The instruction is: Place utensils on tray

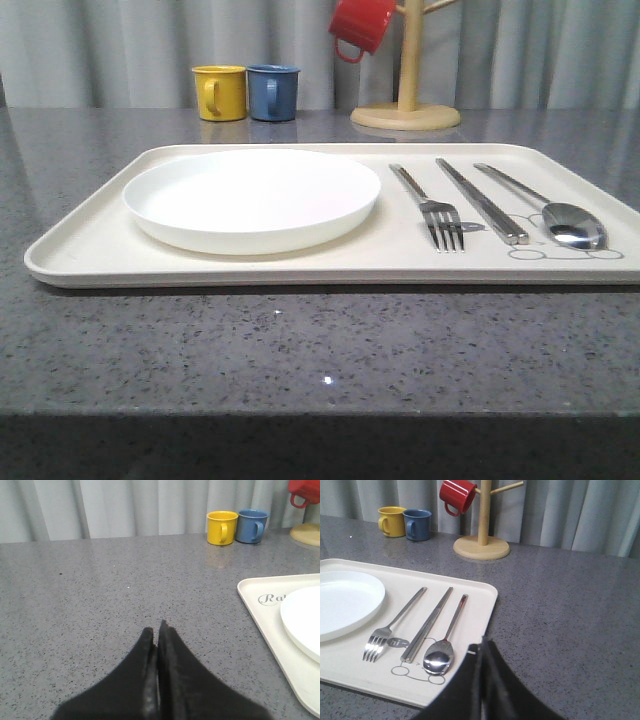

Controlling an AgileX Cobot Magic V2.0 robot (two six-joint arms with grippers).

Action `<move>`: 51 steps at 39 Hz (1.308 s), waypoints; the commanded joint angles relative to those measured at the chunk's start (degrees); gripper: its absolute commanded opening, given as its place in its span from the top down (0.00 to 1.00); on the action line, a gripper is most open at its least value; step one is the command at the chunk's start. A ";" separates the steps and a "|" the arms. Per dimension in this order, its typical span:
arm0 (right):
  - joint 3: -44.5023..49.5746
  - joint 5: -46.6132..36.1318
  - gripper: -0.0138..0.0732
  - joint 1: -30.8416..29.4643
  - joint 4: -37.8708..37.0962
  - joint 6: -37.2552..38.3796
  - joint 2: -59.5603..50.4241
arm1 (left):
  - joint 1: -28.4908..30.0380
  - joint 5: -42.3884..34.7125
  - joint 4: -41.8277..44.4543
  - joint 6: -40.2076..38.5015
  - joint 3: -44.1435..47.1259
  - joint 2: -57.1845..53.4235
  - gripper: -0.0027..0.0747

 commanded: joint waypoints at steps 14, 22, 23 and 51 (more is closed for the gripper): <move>-1.38 -4.97 0.97 -0.09 -1.05 -0.60 0.57 | -0.30 -4.65 -0.14 -0.06 -1.51 0.59 0.99; -1.38 -4.97 0.97 -0.09 -1.05 -0.60 0.57 | -0.30 -6.07 0.22 -0.06 -0.52 0.28 0.99; -1.38 -4.97 0.97 -0.09 -1.05 -0.60 0.57 | -0.30 -6.92 0.69 -0.06 0.27 -0.07 0.99; -1.38 -4.98 0.97 -0.09 -1.05 -0.60 0.63 | -2.17 -20.95 1.10 -0.06 24.28 -16.59 0.99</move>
